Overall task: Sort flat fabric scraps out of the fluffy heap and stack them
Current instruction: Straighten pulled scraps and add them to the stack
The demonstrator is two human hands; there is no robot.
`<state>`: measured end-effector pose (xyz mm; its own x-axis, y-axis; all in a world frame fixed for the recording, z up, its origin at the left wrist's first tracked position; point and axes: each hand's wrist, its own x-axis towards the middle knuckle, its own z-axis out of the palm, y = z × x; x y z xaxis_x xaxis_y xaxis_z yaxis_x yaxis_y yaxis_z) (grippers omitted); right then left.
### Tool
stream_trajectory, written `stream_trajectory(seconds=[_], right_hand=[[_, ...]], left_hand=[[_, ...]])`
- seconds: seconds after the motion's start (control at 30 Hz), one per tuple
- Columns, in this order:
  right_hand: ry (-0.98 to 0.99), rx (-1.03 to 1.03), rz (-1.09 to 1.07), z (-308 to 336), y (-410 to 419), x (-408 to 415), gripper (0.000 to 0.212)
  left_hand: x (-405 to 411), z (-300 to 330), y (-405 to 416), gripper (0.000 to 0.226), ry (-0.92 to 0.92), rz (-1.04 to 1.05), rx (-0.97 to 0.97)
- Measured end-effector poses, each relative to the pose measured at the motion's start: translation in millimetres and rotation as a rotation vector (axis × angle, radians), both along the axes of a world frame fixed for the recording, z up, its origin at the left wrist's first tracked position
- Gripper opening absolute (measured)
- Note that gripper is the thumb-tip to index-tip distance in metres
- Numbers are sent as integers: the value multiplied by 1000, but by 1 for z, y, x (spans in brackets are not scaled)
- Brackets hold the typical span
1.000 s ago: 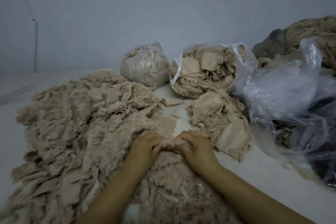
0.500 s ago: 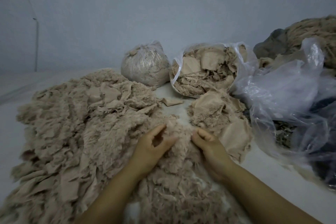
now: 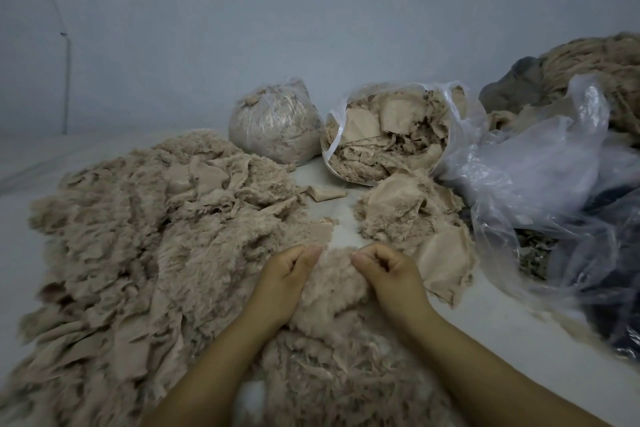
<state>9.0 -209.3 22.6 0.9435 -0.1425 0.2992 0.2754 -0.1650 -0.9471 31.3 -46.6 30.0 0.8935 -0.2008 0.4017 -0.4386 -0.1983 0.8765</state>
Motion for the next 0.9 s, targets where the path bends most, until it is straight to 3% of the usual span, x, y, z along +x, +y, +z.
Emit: stream_trajectory(seconds=[0.13, 0.33, 0.47, 0.63, 0.73, 0.8, 0.9], right_hand=[[45, 235, -117, 3, -8, 4, 29], [117, 614, -115, 10, -14, 8, 16], [107, 661, -127, 11, -20, 12, 17], [50, 725, -249, 13, -34, 17, 24], [118, 773, -40, 11, -33, 15, 20], [184, 847, 162, 8, -25, 11, 18], [234, 899, 356, 6, -13, 6, 27]], left_hand=[[6, 0, 7, 45, 58, 106, 12], [10, -2, 17, 50, -55, 140, 212], [11, -4, 20, 51, -106, 90, 295], [13, -8, 30, 44, -116, -46, 609], [10, -6, 31, 47, -184, 50, 637], [5, 3, 24, 34, -204, 118, 539], [-4, 24, 7, 31, 96, 23, 92]])
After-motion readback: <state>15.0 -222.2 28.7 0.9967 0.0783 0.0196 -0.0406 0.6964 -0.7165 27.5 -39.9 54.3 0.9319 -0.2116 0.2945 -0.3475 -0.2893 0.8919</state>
